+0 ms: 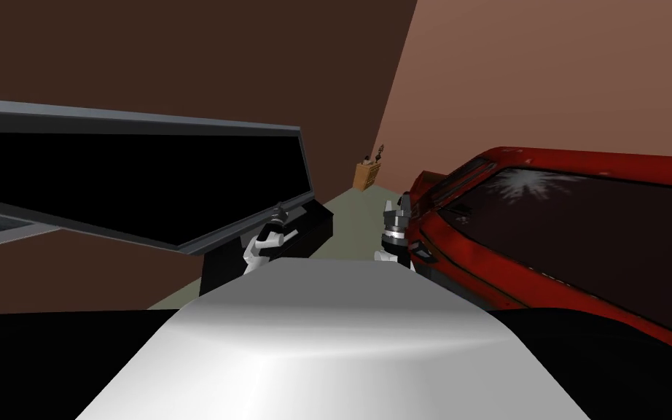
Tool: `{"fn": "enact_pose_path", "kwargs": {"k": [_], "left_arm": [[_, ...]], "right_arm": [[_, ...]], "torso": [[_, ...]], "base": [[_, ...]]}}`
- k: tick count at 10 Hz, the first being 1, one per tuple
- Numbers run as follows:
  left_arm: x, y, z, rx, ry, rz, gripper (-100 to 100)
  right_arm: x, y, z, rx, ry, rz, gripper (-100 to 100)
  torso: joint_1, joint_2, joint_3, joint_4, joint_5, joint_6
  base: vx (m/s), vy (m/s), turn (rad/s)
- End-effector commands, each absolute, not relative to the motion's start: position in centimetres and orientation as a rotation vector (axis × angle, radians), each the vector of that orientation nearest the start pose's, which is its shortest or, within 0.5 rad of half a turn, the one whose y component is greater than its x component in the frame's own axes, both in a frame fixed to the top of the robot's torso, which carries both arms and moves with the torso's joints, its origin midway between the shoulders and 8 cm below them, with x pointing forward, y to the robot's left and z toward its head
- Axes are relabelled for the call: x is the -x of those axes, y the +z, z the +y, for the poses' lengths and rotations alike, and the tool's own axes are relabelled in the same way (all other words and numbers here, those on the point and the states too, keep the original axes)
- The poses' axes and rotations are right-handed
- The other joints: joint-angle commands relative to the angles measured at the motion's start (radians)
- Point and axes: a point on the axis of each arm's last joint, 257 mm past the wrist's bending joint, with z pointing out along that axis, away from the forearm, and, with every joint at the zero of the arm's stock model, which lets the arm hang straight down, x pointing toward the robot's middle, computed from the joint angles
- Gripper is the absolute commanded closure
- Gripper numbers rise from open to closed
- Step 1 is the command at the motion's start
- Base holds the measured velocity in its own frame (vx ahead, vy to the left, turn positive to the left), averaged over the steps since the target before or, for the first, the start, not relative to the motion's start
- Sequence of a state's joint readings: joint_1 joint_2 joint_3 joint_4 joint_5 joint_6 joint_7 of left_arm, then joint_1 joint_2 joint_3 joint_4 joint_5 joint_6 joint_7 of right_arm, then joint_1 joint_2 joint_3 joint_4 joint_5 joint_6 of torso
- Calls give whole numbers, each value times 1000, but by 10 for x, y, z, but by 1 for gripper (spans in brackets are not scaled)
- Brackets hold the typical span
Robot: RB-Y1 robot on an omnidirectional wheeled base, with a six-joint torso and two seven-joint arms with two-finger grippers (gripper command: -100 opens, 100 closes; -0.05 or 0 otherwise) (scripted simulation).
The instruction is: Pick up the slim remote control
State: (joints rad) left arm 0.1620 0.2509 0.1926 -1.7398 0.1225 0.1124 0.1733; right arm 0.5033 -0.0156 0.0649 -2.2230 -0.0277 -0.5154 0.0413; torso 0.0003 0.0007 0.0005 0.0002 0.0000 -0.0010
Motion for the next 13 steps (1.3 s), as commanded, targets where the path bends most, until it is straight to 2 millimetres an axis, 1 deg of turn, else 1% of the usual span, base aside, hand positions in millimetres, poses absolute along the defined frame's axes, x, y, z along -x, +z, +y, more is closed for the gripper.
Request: {"fn": "enact_pose_path", "kwargs": {"k": [1,2,3,4,5,6,7,8,9,10,11,12,13], "left_arm": [[-489,-234,425,1434,-1008,1078,-100],[-488,-244,427,1458,-992,1089,-100],[-487,-262,441,1525,-964,1087,-100],[-485,-269,442,1545,-949,1098,-100],[-483,-287,455,1615,-919,1095,-100],[-480,-294,457,1635,-905,1104,-100],[-476,-313,470,1703,-875,1095,-100],[-473,-319,470,1725,-859,1106,-100],[-473,-320,470,1727,-858,1108,-100],[-465,-341,482,1808,-818,1102,-100],[-463,-345,482,1820,-809,1107,-100],[-456,-361,492,1889,-779,1095,-100],[-451,-370,493,1914,-759,1104,-100]], "right_arm": [[-355,0,-261,-693,1335,652,0],[-355,0,-261,-693,1336,652,0],[-355,0,-261,-693,1335,652,0],[-355,0,-261,-693,1335,652,0],[-355,0,-261,-693,1335,652,0],[-355,0,-261,-693,1335,652,0],[-355,0,-261,-693,1335,652,0],[-355,0,-261,-693,1335,652,0],[-355,0,-261,-693,1335,652,0],[-354,0,-261,-693,1335,652,0],[-355,0,-261,-693,1335,652,0],[-355,0,-261,-693,1335,652,0],[-355,0,-261,-693,1335,652,0]], "torso": [[0,0,0,0,0,0],[0,0,0,0,0,1],[0,0,0,0,0,0],[0,0,0,0,0,0],[0,0,0,0,0,0],[0,-1,0,0,0,0],[1,-1,0,0,0,0],[1,-1,-1,0,0,0],[1,-1,0,0,0,0],[1,0,0,0,0,0],[1,-1,0,0,0,0],[1,-1,0,0,0,0],[1,-1,-1,0,0,0]], "base": [[-1,-16,-181],[1,-9,-87],[5,-14,-150],[4,-8,-98],[9,-10,-166],[8,-5,-94],[12,-5,-170],[11,1,-74],[5,1,24],[11,-2,-119],[12,4,-104],[20,8,-142],[18,9,-73]]}}
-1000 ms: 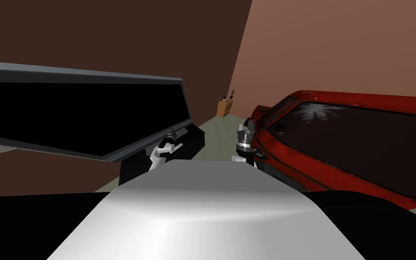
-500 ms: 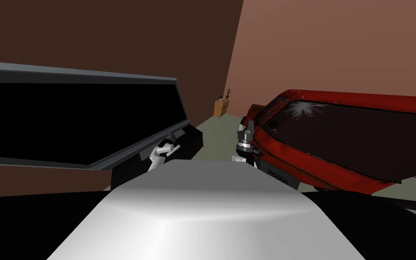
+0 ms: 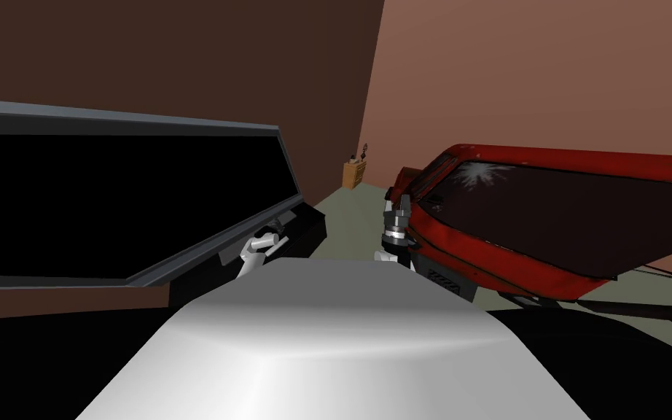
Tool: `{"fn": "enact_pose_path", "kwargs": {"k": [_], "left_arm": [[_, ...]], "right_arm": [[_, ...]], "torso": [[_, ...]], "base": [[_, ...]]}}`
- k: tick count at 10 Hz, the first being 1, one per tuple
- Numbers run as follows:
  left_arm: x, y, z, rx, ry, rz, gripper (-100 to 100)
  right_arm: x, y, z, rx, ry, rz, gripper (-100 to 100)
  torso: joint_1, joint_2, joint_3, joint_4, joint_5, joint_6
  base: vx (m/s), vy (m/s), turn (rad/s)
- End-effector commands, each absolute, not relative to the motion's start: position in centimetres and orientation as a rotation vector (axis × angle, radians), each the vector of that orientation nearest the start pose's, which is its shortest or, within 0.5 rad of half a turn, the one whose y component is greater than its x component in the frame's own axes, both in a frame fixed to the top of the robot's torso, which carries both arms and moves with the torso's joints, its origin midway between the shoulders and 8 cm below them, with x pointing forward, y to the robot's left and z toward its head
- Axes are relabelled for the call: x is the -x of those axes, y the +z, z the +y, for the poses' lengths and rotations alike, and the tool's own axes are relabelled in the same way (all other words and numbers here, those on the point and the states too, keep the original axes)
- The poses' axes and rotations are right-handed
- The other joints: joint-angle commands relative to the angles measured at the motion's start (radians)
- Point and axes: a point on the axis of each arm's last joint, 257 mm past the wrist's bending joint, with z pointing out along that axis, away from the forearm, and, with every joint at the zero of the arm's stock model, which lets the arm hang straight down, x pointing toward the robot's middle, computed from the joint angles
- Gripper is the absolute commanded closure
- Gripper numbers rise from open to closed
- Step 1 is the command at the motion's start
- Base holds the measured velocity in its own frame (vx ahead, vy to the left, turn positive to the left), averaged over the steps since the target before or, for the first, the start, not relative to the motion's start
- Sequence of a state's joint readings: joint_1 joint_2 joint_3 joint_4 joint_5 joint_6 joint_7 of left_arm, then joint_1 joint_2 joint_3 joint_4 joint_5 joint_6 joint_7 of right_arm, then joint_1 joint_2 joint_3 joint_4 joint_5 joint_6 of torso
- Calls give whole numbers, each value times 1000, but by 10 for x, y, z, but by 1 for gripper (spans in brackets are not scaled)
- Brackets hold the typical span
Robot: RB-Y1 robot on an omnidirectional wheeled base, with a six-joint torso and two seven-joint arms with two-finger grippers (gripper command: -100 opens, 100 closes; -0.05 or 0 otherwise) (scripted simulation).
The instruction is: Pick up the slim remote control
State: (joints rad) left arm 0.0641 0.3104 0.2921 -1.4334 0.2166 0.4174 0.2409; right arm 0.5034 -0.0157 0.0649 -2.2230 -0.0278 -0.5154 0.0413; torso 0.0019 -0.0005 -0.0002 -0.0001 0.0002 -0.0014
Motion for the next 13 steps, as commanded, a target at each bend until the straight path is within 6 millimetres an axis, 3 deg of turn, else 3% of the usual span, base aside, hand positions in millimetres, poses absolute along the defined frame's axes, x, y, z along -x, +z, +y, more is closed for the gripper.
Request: {"fn": "enact_pose_path", "kwargs": {"k": [1,3,4,5,8,13], "left_arm": [[-444,-382,502,1975,-735,1086,-100],[-437,-394,502,2008,-707,1097,-100],[-424,-414,510,2089,-665,1081,-100],[-421,-417,510,2101,-655,1086,-100],[-390,-454,521,2266,-564,1051,-100],[-347,-494,523,2451,-444,1015,-100]], "right_arm": [[-354,0,-261,-693,1335,652,0],[-354,0,-261,-693,1335,652,0],[-354,0,-261,-693,1335,652,0],[-355,0,-261,-693,1335,652,0],[-354,0,-261,-693,1335,652,0],[-354,0,-261,-693,1335,652,0]], "torso": [[0,0,0,0,0,0],[1,0,0,0,0,0],[0,0,0,0,0,0],[0,0,0,0,0,0],[1,-1,0,0,0,0],[2,-2,-1,0,0,0]], "base": [[25,16,-124],[17,11,-27],[24,10,-119],[25,14,-70],[32,31,-78],[39,37,-55]]}}
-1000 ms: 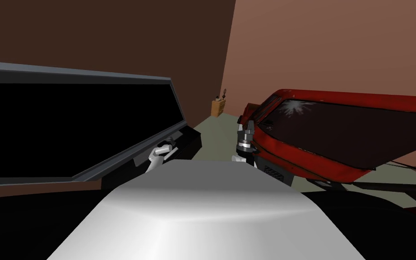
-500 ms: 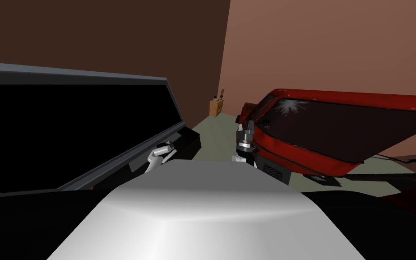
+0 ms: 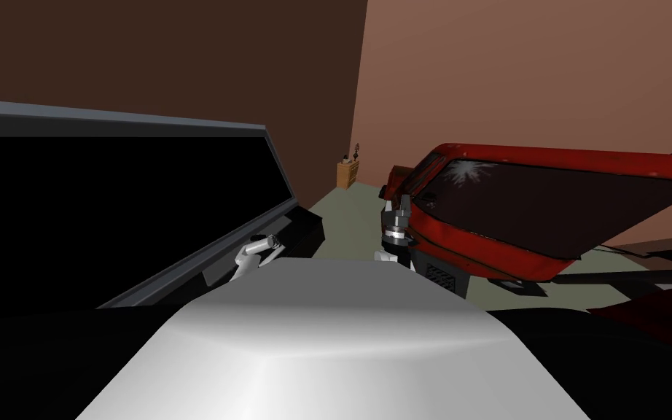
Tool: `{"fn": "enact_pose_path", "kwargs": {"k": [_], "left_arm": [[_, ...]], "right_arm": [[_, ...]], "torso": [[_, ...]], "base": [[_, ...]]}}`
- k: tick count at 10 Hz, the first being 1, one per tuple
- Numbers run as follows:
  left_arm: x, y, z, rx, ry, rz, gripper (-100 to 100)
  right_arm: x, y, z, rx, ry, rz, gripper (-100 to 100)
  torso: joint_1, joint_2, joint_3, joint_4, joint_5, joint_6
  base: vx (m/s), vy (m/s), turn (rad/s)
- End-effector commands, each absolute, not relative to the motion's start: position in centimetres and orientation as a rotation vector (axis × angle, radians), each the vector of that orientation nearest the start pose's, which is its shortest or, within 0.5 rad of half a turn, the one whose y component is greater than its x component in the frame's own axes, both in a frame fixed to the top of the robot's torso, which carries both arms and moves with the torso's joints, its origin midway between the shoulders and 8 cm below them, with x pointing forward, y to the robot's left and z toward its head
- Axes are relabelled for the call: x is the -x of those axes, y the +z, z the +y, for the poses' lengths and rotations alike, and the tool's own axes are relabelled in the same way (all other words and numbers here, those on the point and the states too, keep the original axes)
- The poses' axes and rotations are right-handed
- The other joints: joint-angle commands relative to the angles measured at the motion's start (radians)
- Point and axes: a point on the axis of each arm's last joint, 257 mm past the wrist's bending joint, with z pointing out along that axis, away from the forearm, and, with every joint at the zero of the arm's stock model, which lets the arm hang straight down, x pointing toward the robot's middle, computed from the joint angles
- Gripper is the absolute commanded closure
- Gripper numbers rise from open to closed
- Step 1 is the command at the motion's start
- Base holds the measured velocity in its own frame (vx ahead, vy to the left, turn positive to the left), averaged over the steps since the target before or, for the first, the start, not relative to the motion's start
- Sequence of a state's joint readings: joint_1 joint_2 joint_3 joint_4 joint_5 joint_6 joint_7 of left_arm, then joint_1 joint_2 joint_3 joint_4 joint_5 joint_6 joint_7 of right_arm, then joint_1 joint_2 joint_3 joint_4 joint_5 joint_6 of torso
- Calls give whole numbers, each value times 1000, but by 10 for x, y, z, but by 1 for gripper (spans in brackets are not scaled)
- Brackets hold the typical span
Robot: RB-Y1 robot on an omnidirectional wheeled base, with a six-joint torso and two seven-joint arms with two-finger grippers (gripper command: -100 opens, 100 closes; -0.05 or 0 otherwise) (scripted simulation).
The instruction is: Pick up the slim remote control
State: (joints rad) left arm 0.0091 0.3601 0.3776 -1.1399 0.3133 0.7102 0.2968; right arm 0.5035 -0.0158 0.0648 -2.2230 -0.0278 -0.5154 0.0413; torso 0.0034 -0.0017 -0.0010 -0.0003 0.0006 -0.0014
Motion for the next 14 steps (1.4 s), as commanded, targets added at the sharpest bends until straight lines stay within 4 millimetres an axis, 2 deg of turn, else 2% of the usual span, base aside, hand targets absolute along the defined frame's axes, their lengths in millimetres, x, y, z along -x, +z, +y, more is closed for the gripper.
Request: {"fn": "enact_pose_path", "kwargs": {"k": [1,2,3,4,6,7,8,9,12,14], "left_arm": [[-331,-506,524,2520,-402,991,-100],[-327,-509,523,2530,-392,992,-100],[-308,-521,523,2602,-343,966,-100],[-307,-522,522,2605,-340,967,-100],[-271,-542,519,2733,-249,912,-100],[-269,-543,518,2741,-241,914,-100],[-253,-550,515,2797,-199,888,-100],[-251,-551,515,2801,-194,887,-100],[-205,-569,504,2947,-72,812,-100],[-183,-575,497,3013,-13,773,-100]], "right_arm": [[-354,0,-261,-693,1335,652,0],[-354,0,-261,-693,1335,652,0],[-354,0,-261,-693,1335,652,0],[-354,0,-261,-693,1335,652,0],[-354,0,-261,-693,1335,652,0],[-354,0,-261,-693,1335,653,0],[-354,0,-261,-693,1335,652,0],[-354,0,-261,-693,1335,652,0],[-354,0,-261,-693,1335,653,0],[-354,0,-261,-693,1335,653,0]], "torso": [[0,0,0,0,0,0],[0,0,0,0,0,0],[0,0,0,0,0,0],[1,0,0,0,0,0],[1,0,0,0,0,0],[2,-2,-1,0,0,0],[1,-1,0,0,0,0],[1,0,0,0,0,0],[2,-1,0,0,0,0],[2,-1,-1,0,1,0]], "base": [[37,45,-57],[31,41,-37],[40,54,-60],[35,51,-27],[58,63,-47],[46,60,-23],[36,42,-17],[28,35,-12],[49,65,-21],[56,66,-6]]}}
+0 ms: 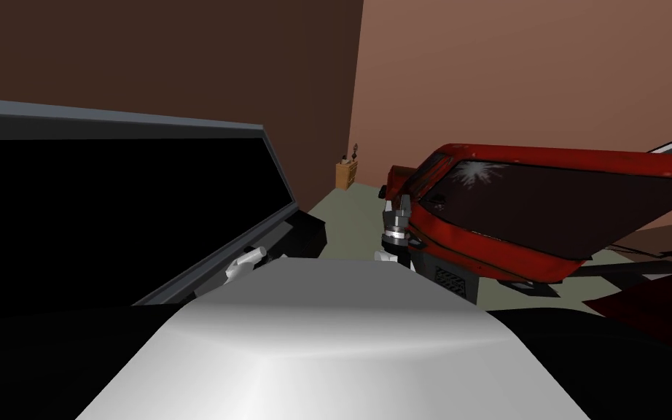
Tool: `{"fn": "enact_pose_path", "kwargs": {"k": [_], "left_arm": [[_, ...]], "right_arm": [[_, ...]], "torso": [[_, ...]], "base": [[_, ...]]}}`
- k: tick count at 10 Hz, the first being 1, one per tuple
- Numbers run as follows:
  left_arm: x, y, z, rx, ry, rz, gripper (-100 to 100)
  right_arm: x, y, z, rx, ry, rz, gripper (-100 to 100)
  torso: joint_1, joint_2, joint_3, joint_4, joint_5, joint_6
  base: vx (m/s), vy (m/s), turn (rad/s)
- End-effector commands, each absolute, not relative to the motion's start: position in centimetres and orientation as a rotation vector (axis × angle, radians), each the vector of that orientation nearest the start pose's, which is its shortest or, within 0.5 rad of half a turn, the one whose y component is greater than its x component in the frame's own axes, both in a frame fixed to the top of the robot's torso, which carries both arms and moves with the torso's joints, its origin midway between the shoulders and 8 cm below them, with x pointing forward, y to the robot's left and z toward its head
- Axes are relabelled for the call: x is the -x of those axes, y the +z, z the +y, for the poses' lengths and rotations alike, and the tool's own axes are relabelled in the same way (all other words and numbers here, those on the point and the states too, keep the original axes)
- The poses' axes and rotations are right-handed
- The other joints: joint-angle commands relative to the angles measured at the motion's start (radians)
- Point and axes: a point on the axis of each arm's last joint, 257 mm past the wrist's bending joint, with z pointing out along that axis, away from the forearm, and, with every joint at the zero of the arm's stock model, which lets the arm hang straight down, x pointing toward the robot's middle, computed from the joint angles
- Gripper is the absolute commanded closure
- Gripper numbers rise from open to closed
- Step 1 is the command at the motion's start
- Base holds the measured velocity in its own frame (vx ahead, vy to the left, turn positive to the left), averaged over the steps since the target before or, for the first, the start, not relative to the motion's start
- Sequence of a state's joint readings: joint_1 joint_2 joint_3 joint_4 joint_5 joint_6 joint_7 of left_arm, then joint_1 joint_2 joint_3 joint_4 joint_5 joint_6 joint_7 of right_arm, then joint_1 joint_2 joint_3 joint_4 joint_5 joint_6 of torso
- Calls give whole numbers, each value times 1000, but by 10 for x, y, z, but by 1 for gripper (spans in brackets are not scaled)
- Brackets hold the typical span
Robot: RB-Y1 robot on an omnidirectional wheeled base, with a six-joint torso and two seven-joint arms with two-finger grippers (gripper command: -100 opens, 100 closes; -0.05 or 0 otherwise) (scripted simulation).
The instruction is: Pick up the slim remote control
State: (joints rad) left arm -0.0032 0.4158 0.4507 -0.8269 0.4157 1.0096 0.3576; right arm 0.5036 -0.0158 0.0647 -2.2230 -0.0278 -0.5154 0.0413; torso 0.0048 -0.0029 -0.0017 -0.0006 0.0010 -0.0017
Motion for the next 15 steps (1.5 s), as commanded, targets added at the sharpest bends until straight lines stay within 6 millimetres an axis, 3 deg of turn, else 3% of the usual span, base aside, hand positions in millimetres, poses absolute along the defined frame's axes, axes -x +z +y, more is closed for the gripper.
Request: {"fn": "enact_pose_path", "kwargs": {"k": [1,2,3,4,5,10,11,15], "left_arm": [[-175,-577,495,3035,8,759,-100],[-167,-579,492,3058,28,745,-100],[-173,-577,494,3042,14,754,-100],[-171,-577,494,3046,17,752,0],[-167,-585,489,3049,17,736,-100],[-158,-598,479,3057,20,710,-100],[-158,-598,479,3056,18,708,100],[-158,-598,480,3055,18,708,100]], "right_arm": [[-354,0,-261,-693,1335,653,0],[-354,0,-261,-693,1335,652,0],[-354,0,-261,-693,1335,652,0],[-354,0,-261,-693,1335,652,0],[-354,0,-261,-693,1335,652,0],[-355,0,-261,-693,1335,652,0],[-354,0,-261,-693,1335,652,0],[-354,0,-261,-693,1335,652,0]], "torso": [[0,0,0,0,0,0],[-1,1,0,0,0,0],[-2,2,1,0,0,0],[-4,3,2,1,-1,0],[-4,3,2,1,-1,0],[-3,5,3,1,-1,0],[-4,4,3,1,-1,0],[-5,4,2,1,-1,0]], "base": [[37,46,0],[18,38,-2],[-5,0,-11],[0,0,0],[-15,18,-60],[-18,19,-59],[0,0,0],[0,0,0]]}}
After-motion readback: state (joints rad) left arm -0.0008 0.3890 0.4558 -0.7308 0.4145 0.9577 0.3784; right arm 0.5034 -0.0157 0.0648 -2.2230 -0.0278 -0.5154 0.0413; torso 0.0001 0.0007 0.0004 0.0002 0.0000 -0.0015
